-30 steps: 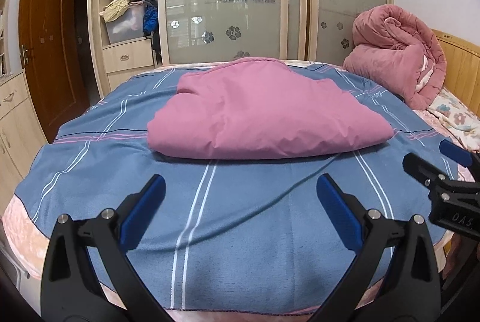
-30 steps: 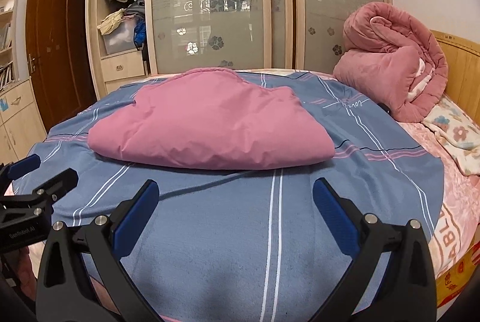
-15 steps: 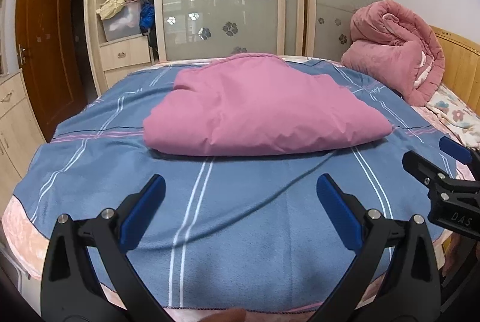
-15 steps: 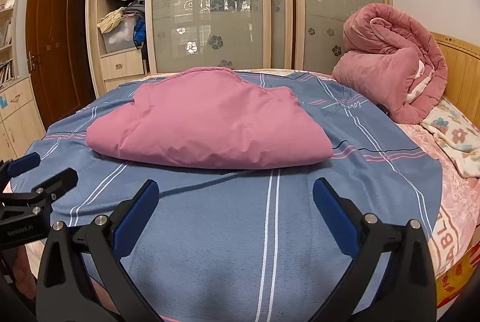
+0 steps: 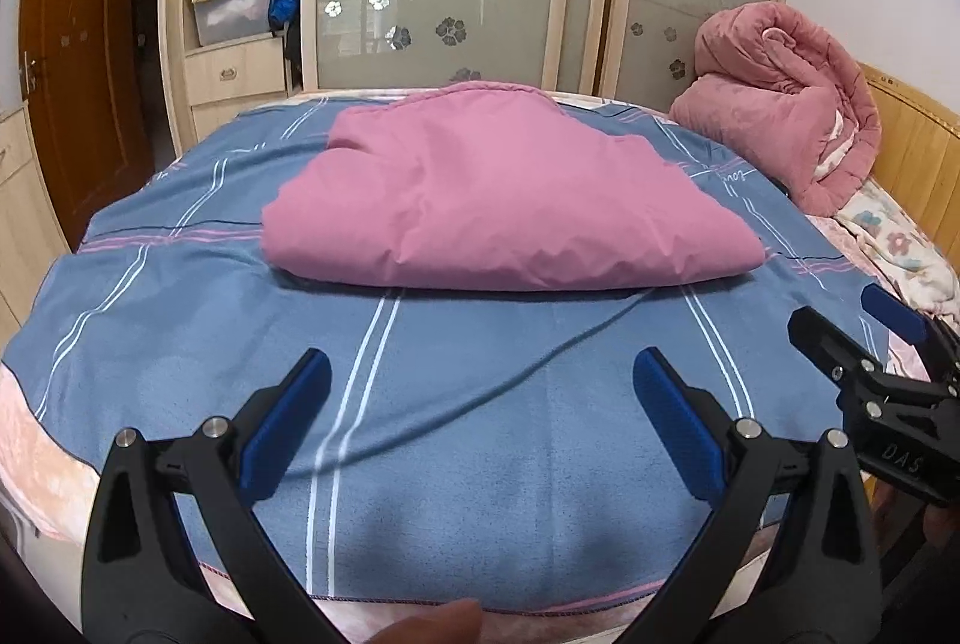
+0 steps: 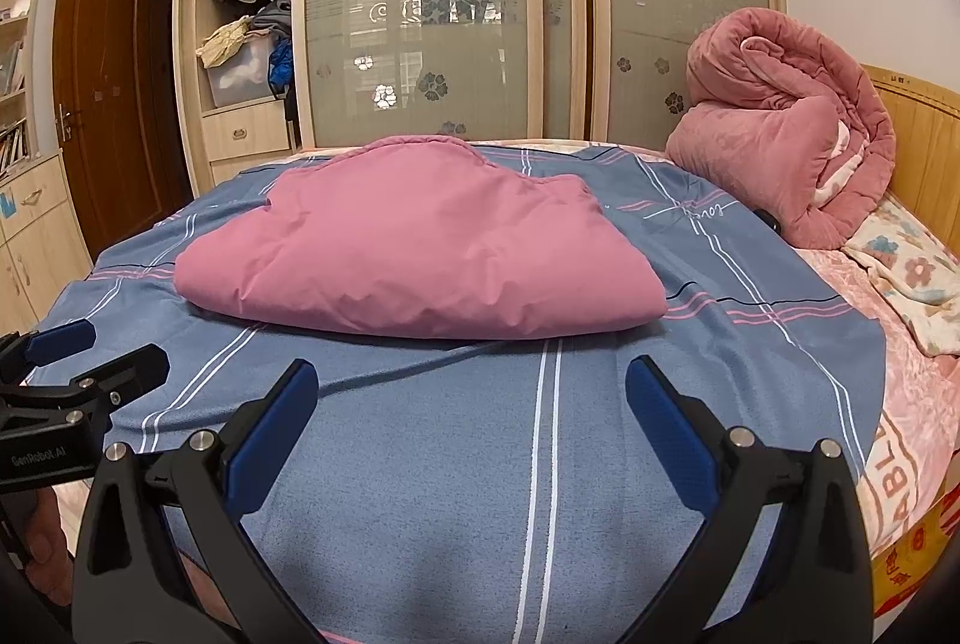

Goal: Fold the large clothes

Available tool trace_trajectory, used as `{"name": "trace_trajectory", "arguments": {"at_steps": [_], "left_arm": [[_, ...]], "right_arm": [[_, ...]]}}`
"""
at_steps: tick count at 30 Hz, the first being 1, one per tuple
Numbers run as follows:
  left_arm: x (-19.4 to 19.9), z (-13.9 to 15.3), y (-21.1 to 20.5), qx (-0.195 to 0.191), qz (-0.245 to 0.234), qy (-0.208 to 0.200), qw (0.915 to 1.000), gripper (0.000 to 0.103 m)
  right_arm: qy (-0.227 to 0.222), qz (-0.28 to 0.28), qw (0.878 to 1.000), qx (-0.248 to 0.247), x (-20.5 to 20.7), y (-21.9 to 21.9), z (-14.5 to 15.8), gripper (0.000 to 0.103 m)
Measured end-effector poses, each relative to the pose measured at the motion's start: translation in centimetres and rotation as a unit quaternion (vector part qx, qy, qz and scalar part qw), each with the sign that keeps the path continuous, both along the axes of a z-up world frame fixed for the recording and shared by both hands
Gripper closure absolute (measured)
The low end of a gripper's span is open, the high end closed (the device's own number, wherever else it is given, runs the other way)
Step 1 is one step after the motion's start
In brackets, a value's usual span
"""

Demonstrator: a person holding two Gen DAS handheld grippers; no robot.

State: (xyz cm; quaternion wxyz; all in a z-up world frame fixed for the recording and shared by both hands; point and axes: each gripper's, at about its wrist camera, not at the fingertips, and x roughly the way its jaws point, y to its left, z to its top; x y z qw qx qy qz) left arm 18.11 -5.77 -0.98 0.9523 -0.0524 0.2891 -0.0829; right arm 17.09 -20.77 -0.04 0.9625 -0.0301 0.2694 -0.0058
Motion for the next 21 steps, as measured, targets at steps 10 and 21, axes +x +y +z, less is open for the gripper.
{"name": "trace_trajectory", "arguments": {"at_steps": [10, 21], "left_arm": [[-0.46, 0.32, -0.66, 0.004, -0.01, -0.01, 0.9999, 0.002], [-0.54, 0.42, -0.58, 0.006, -0.008, -0.012, 0.9999, 0.002]], "right_arm": [[-0.001, -0.001, 1.0, 0.0, -0.1, 0.06, 0.05, 0.001], [0.0, 0.0, 1.0, 0.0, -0.12, 0.14, 0.02, 0.001]]}}
